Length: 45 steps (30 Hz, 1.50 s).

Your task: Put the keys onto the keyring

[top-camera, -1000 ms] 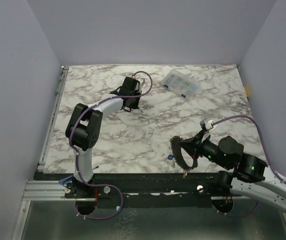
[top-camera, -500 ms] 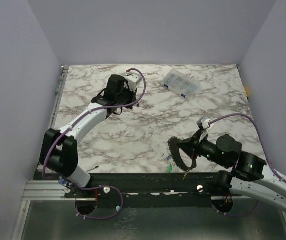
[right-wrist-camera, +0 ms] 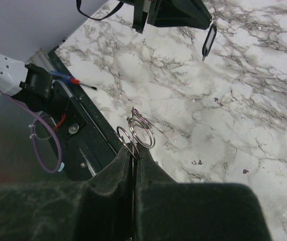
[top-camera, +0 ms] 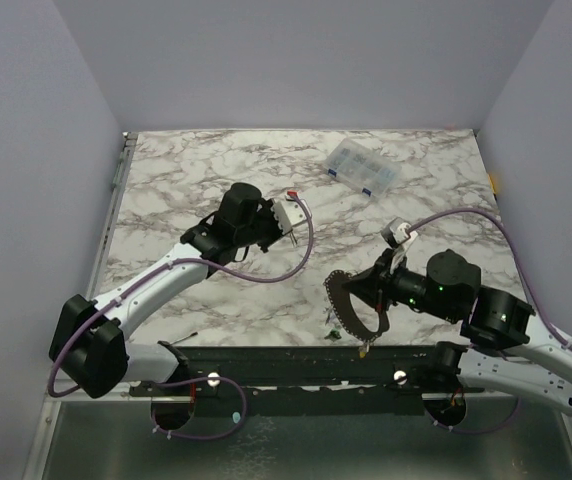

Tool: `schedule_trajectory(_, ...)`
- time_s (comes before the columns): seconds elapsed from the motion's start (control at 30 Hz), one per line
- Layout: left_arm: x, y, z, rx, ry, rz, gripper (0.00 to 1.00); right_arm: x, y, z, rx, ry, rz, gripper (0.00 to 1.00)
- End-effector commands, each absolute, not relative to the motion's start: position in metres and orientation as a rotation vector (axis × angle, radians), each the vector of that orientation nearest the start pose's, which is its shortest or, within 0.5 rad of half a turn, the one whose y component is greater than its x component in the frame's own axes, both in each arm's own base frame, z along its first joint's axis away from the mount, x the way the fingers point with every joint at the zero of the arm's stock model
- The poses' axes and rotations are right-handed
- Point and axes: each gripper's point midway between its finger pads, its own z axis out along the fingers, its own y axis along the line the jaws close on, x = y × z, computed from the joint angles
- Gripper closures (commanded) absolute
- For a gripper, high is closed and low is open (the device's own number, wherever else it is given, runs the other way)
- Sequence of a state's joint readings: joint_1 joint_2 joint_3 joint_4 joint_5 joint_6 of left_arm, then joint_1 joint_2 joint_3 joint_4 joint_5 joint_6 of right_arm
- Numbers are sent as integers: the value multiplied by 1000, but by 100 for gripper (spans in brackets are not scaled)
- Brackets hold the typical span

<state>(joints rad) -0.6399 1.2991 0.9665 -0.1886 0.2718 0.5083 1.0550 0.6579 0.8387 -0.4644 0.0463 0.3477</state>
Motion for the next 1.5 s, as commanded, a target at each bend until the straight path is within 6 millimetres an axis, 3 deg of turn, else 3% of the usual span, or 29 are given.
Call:
schedule_trajectory(0.0, 286, -266, 212, 1515, 1309, -308, 100, 118, 240, 267, -691, 1932, 925, 99)
schedule_trajectory(0.2, 261, -268, 226, 1574, 1154, -347, 100, 125, 227, 256, -722, 1977, 801, 99)
schedule_trajectory(0.33, 244, -270, 241, 1583, 1101, -418, 100, 129, 230, 256, -776, 1989, 769, 99)
schedule_trajectory(0.5, 224, -267, 259, 1591, 1017, -445, 100, 116, 252, 261, -881, 2003, 934, 99)
schedule_trajectory(0.73, 200, -258, 287, 1531, 1002, -504, 100, 117, 258, 265, -945, 2055, 1243, 99)
schedule_trajectory(0.9, 190, -254, 288, 1532, 1038, -551, 100, 114, 270, 270, -1015, 2057, 1328, 99)
schedule_trajectory(1.1, 172, -251, 279, 1547, 1072, -634, 100, 135, 269, 267, -997, 2098, 1193, 99)
schedule_trajectory(1.23, 158, -252, 286, 1518, 1119, -747, 100, 145, 265, 259, -1023, 2123, 1100, 99)
schedule_trajectory(1.47, 137, -254, 301, 1486, 1165, -904, 100, 147, 274, 252, -1045, 2144, 1139, 99)
